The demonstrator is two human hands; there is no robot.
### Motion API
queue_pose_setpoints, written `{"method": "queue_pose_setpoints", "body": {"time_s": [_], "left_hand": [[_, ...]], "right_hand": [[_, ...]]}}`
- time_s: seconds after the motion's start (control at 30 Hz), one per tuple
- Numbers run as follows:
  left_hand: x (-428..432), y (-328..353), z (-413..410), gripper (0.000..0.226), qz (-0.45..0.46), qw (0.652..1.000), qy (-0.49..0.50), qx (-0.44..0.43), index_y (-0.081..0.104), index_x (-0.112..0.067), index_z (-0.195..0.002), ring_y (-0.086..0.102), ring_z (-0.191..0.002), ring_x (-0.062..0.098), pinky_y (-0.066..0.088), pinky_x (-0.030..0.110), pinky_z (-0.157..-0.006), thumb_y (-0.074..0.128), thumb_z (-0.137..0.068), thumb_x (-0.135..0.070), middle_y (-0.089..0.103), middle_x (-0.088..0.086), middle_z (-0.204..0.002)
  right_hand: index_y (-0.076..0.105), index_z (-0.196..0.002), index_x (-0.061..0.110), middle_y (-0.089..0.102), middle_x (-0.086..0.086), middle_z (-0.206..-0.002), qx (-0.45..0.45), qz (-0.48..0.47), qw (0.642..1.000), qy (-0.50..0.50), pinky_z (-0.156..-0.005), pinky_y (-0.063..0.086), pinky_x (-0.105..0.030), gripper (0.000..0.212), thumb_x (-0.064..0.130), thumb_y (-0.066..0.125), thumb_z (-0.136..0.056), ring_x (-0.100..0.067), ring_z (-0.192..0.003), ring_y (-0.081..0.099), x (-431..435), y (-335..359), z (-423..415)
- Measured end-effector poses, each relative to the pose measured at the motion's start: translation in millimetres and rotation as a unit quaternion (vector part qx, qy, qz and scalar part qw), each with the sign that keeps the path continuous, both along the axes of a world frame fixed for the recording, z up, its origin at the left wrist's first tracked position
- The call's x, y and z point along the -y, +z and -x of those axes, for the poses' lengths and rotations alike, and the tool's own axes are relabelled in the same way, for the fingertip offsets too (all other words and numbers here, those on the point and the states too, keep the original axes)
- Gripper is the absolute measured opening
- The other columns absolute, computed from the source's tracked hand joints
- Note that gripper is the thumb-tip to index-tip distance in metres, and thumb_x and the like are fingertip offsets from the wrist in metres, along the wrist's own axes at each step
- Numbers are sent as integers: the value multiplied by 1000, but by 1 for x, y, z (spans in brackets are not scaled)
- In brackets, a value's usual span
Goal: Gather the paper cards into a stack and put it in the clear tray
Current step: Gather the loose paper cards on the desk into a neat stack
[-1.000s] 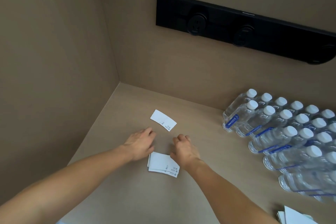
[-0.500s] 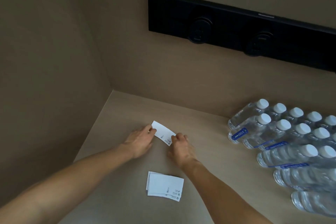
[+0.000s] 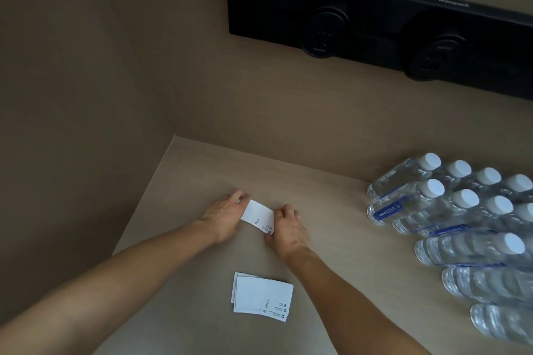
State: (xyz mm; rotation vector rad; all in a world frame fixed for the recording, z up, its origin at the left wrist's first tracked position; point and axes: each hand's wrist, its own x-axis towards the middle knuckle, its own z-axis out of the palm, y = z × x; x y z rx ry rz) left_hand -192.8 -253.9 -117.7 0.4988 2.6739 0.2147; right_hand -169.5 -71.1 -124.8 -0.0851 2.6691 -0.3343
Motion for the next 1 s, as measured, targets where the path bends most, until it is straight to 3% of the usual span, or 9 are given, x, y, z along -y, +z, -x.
{"method": "queue_pose_setpoints", "body": {"time_s": [0.23,0.37,0.7,1.0], "left_hand": [[0,10,-24,34,27,999,6,29,46,-11,-120,54,-111,28,46,38,-90,57,-88,-17,38,8,-129],[2,20,-45,40,47,999,-11,26,47,-12,-116,52,-111,25,47,37,-88,62,-85,-32,40,6,-124],[-1,42,-95,43,19,999,-31,-14,49,-14,-113,51,-109,23,38,29,-77,61,-82,-42,45,3,-117],[-14,46,-134,45,29,999,-44,-11,50,-12,-117,48,-111,23,44,34,-84,60,-83,-40,45,4,-118]], "right_hand": [[50,-125,10,40,-6,-133,25,-1,999,29,-96,49,-38,47,25,66,-84,-26,-128,36,-4,4,-15],[49,-125,10,41,-5,-132,24,-9,998,49,-94,48,-37,48,22,69,-83,-25,-125,38,-6,11,-33],[51,-124,11,42,-4,-130,-23,18,999,30,-99,46,-36,48,21,69,-80,-25,-123,39,-14,36,-91],[50,-125,13,41,-2,-128,-22,32,999,20,-97,47,-38,47,15,65,-81,-24,-123,38,-33,41,-127]]}}
